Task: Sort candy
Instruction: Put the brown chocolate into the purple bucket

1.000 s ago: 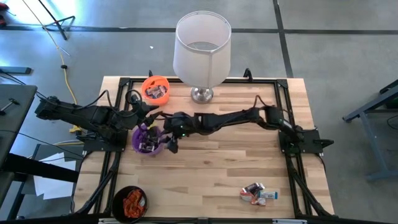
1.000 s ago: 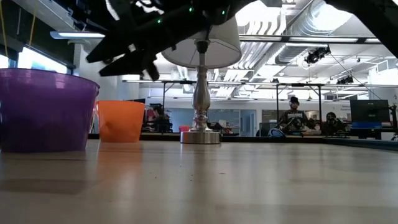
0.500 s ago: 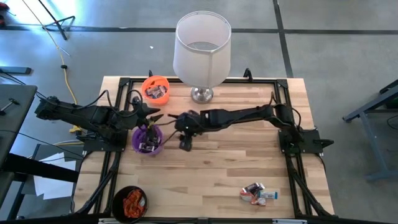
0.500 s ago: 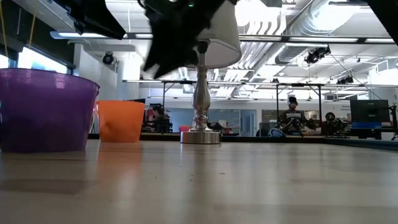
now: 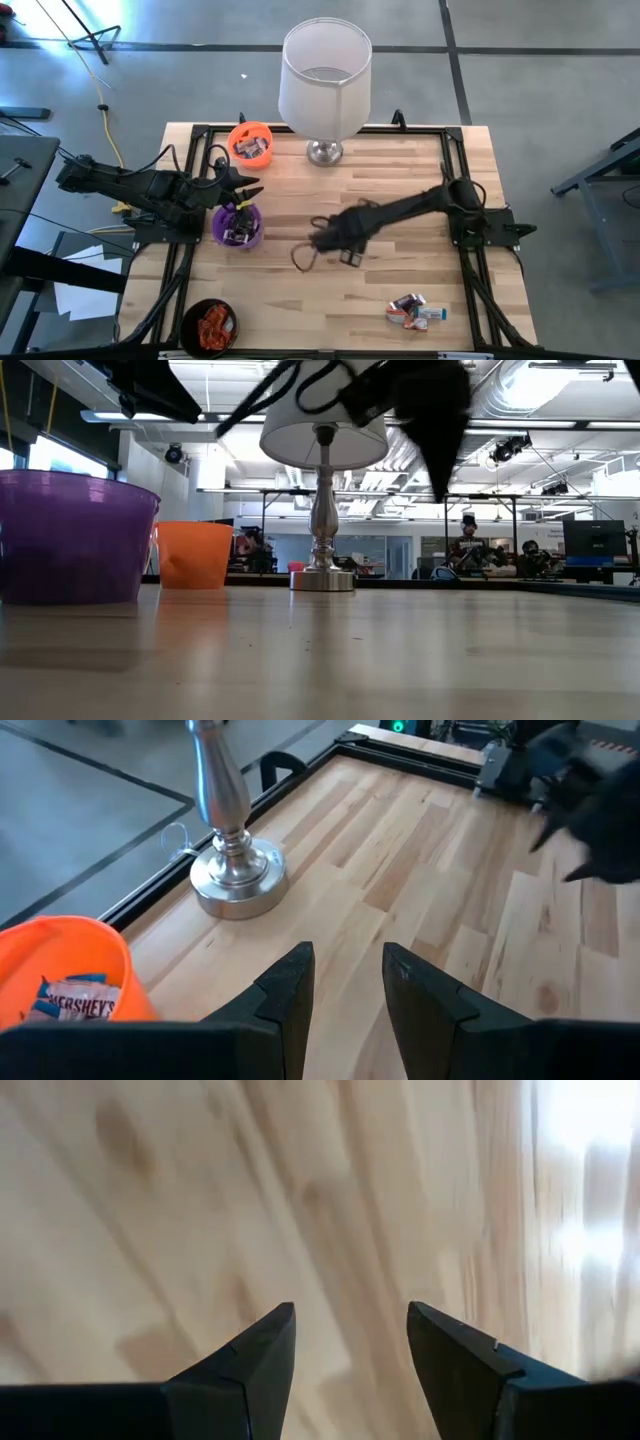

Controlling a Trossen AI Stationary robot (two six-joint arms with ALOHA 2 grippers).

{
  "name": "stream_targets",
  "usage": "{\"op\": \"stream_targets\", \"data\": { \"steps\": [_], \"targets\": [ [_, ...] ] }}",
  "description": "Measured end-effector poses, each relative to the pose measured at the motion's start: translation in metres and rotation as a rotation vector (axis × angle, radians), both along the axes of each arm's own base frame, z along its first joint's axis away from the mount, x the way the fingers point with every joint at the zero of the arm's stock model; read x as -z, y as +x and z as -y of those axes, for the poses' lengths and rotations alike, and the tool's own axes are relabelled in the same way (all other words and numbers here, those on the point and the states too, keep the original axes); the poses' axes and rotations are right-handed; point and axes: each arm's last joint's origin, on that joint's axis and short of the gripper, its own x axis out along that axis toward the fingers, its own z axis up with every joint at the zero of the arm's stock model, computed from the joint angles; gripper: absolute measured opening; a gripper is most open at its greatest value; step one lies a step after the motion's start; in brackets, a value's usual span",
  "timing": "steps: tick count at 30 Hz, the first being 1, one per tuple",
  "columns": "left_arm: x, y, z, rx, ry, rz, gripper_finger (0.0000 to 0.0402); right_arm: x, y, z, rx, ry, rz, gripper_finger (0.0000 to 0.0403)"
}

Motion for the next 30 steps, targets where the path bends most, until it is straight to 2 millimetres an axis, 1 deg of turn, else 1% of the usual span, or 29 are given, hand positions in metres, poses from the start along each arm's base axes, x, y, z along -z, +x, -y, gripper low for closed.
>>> {"op": "stream_targets", "data": {
  "steps": [3,8,15,18,21,24,27,30],
  "targets": [
    [0.0,0.0,0.0,0.0,-0.007,0.002,0.011,-0.002,-0.015,-0.026,0.011,-0.023,-0.052,0.0187],
    [0.0,0.0,0.001,0.024,-0.042,0.005,0.011,0.001,-0.033,-0.073,0.051,0.032,-0.051,0.0187],
    [0.001,0.001,0.002,0.039,-0.086,0.013,0.011,0.016,-0.067,-0.127,0.207,0.107,-0.117,0.0187],
    [0.0,0.001,0.002,0.038,-0.09,0.02,0.011,0.023,-0.079,-0.146,0.234,0.15,-0.124,0.0187],
    [-0.001,0.002,0.002,0.035,-0.099,0.04,0.011,0.03,-0.088,-0.161,0.181,0.179,-0.106,0.0187],
    [-0.002,0.002,0.002,0.031,-0.11,0.057,0.011,0.038,-0.096,-0.168,0.054,0.187,-0.11,0.0187],
    [-0.002,0.003,0.003,0.024,-0.127,0.068,0.011,0.048,-0.105,-0.169,-0.104,0.178,-0.165,0.0187],
    [-0.002,0.003,0.003,0.014,-0.144,0.076,0.011,0.059,-0.114,-0.165,-0.23,0.156,-0.246,0.0187]
  ]
}}
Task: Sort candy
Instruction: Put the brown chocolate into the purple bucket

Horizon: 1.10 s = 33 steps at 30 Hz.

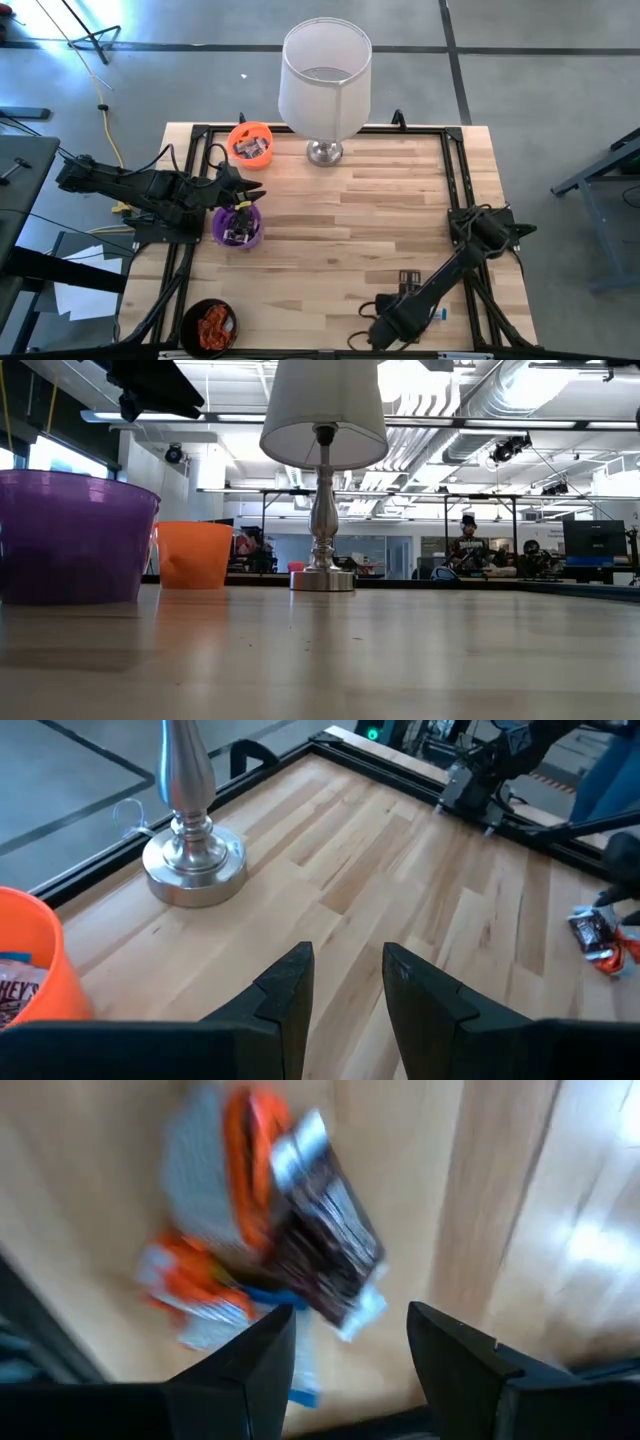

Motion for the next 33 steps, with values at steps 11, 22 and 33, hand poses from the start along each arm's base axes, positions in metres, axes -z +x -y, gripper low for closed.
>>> {"op": "stream_targets", "data": {
  "steps": [11,22,33],
  "targets": [
    [0.0,0.0,0.0,-0.019,-0.035,0.016,0.011,0.033,-0.01,0.011,-0.185,0.032,-0.05,0.016],
    [0.0,0.0,0.0,-0.02,-0.037,0.017,0.011,0.033,-0.006,0.015,-0.174,0.015,-0.042,0.0145],
    [0.0,0.0,0.0,-0.02,-0.037,0.017,0.011,0.019,-0.003,0.016,-0.184,-0.033,-0.044,0.0145]
  ]
}}
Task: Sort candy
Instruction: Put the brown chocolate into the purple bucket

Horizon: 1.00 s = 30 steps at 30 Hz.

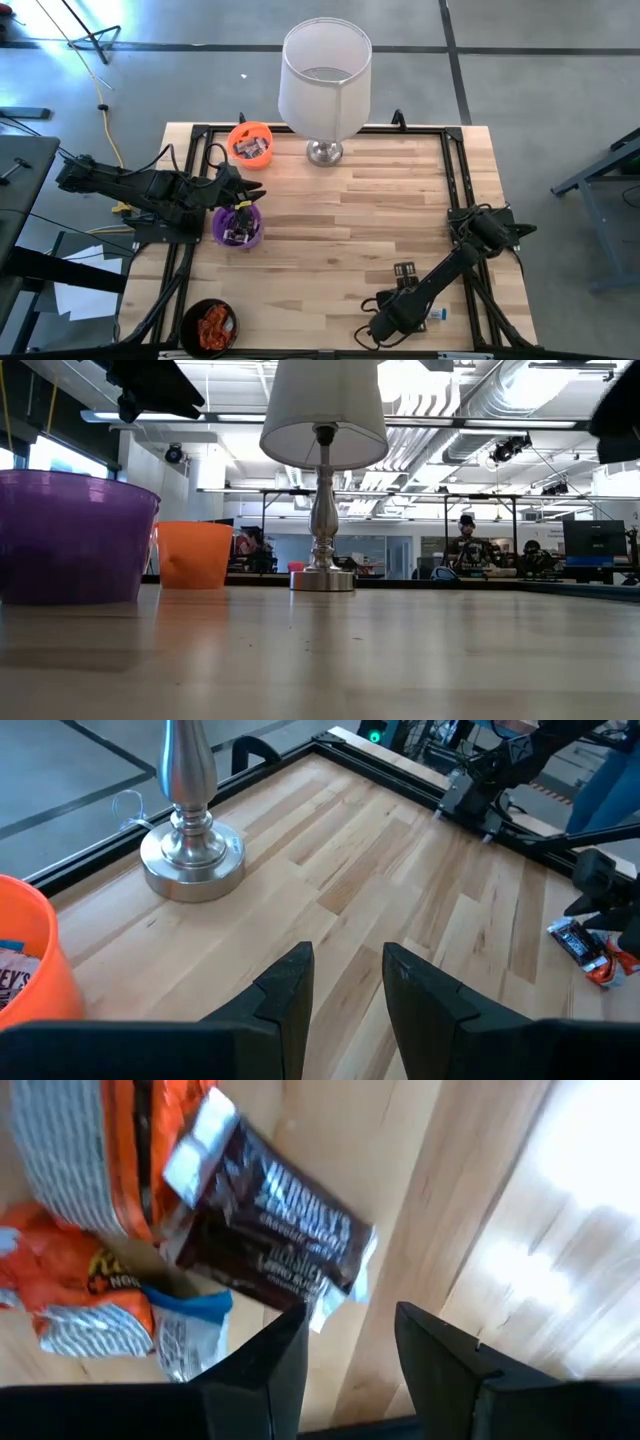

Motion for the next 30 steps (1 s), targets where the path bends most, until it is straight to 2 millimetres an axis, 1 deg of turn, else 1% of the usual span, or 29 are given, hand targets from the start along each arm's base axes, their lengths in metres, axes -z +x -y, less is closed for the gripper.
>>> {"op": "stream_targets", "data": {
  "steps": [3,6,15,25,28,30],
  "targets": [
    [0.0,0.0,0.0,-0.005,-0.009,0.004,0.011,-0.001,0.002,0.0,-0.012,0.0,0.028,0.0145],
    [0.0,0.0,0.0,-0.01,-0.019,0.008,0.011,0.003,0.006,0.0,-0.019,0.023,0.054,0.0145],
    [0.001,0.001,0.001,0.012,-0.038,0.002,0.011,0.005,0.015,-0.001,-0.069,0.089,0.1,0.0145],
    [0.006,0.008,0.002,0.007,-0.042,-0.026,0.011,0.007,0.024,-0.008,-0.086,0.188,0.183,0.0145],
    [0.008,0.01,0.003,0.012,-0.043,-0.038,0.011,0.008,0.026,-0.008,-0.082,0.198,0.195,0.0145],
    [0.009,0.012,0.004,0.019,-0.047,-0.045,0.011,0.011,0.026,-0.007,-0.079,0.199,0.196,0.0145]
  ]
}}
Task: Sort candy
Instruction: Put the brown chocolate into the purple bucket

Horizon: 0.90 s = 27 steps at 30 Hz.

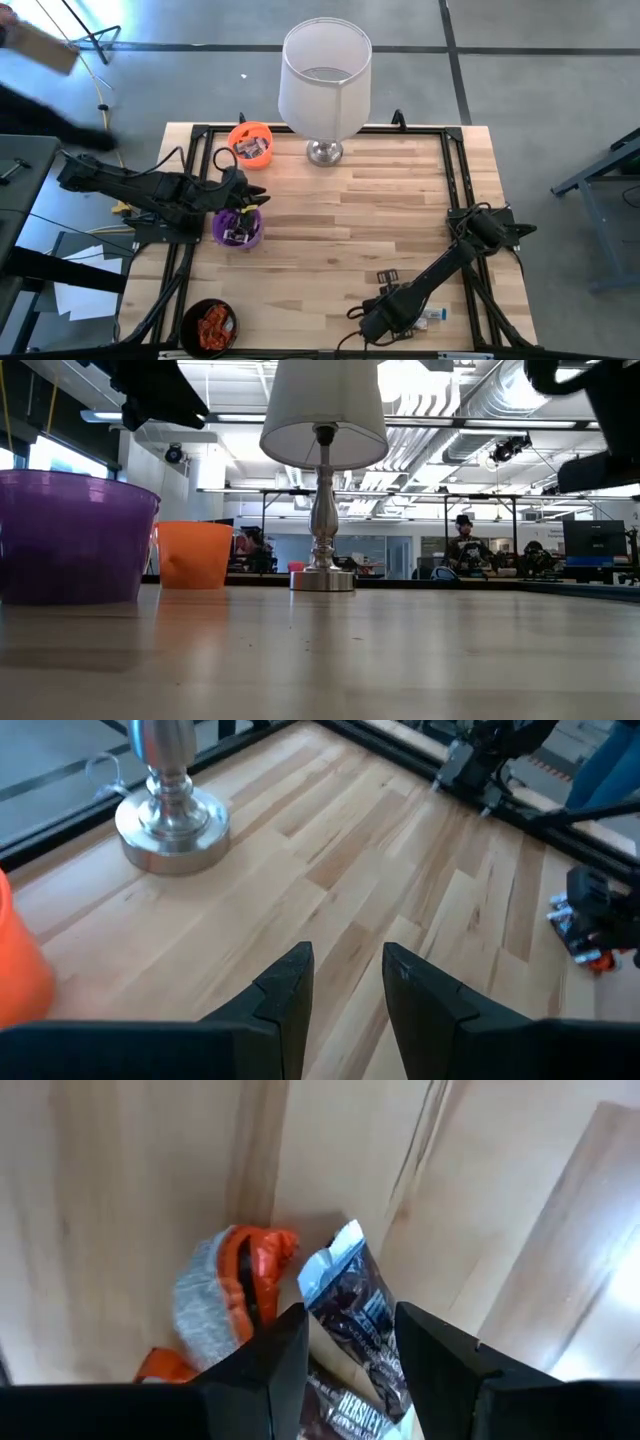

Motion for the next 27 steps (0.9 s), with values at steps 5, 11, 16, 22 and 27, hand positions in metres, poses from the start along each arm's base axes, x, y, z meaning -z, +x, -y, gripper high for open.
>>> {"op": "stream_targets", "data": {
  "steps": [5,11,16,22,27],
  "targets": [
    [0.003,0.005,0.001,0.01,-0.004,-0.01,0.011,0.011,-0.002,0.001,0.002,0.034,0.009,0.0145],
    [0.003,0.008,0.002,0.009,-0.006,-0.001,0.011,0.013,-0.002,0.002,0.004,0.04,0.012,0.0144],
    [0.002,0.008,0.002,0.013,0.0,0.001,0.011,0.013,0.0,0.005,0.04,0.039,0.009,0.0113],
    [0.003,0.008,0.002,0.014,0.002,-0.001,0.011,0.014,0.001,0.006,0.103,0.046,-0.003,0.0021],
    [0.003,0.008,0.003,0.065,0.016,-0.018,0.011,0.014,0.003,0.009,0.115,0.034,0.001,0.002]
  ]
}}
